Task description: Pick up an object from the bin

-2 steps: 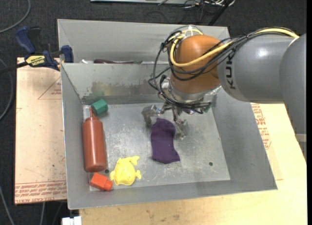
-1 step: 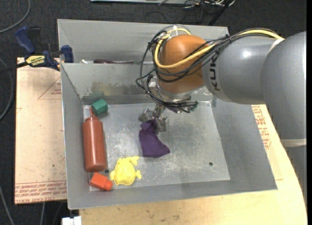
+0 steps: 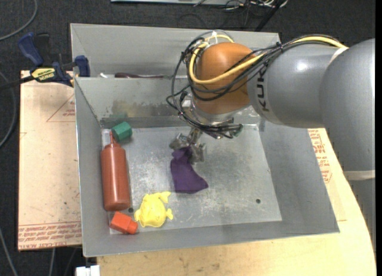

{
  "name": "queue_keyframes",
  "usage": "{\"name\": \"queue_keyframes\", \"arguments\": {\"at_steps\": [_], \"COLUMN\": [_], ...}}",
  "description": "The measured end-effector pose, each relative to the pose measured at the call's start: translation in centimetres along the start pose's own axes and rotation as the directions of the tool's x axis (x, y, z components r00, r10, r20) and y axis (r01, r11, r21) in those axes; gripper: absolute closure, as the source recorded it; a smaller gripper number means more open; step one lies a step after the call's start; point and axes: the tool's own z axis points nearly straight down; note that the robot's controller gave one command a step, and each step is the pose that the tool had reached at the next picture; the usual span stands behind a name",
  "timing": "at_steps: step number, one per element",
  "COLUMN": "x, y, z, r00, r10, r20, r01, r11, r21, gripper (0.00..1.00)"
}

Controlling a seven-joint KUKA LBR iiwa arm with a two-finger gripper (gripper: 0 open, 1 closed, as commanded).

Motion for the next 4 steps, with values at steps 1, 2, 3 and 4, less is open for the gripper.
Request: {"name": "queue_keyframes", "arguments": {"at_steps": [1, 2, 3, 4], "x": [0.1, 0.2, 0.0, 0.0], "y": [0.1, 0.3, 0.1, 0.1], "z": [-0.4, -2.3, -4.6, -6.4], "r00": [1.000, 1.000, 1.000, 1.000], "r10": [0.000, 0.000, 0.000, 0.001], "r20": [-0.003, -0.007, -0.003, -0.002], "r01": [0.000, 0.000, 0.000, -0.001], "r11": [1.000, 1.000, 1.000, 1.000], "r21": [-0.003, -0.009, -0.003, -0.002], "gripper": [1.00, 1.00, 1.00, 1.00]}}
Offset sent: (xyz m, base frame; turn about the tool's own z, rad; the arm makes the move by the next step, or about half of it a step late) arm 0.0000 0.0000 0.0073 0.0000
